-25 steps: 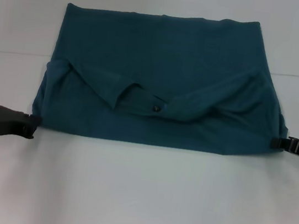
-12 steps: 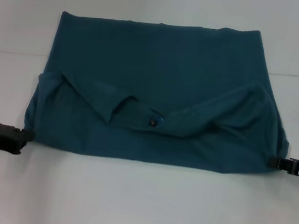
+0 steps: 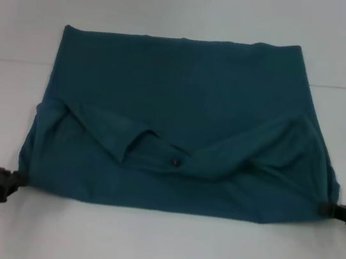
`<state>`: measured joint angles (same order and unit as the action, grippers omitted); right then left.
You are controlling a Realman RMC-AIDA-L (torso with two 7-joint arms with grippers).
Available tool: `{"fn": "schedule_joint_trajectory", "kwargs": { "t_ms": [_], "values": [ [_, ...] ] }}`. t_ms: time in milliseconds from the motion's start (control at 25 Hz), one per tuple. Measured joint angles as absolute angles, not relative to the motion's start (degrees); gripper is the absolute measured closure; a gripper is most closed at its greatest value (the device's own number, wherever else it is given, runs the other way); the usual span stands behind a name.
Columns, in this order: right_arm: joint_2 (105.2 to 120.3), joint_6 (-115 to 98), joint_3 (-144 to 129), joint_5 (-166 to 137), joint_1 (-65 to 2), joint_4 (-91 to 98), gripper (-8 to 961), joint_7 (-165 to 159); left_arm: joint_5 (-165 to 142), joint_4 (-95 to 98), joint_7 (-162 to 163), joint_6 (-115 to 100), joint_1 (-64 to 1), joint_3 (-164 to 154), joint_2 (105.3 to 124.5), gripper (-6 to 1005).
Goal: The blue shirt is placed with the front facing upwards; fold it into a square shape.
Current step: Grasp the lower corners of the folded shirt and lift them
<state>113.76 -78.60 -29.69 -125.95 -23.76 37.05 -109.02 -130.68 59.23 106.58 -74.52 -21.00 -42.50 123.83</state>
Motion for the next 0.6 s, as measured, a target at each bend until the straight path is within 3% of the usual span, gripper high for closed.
{"fn": "schedule_joint_trajectory", "kwargs": {
  "t_ms": [600],
  "values": [
    [112.96,-91.0,-26.6,-126.2,-15.9,42.5,911,-105.7,-132.2,60.9,102.7,-93.0,-19.6,-36.0,123.57,998]
  ]
}}
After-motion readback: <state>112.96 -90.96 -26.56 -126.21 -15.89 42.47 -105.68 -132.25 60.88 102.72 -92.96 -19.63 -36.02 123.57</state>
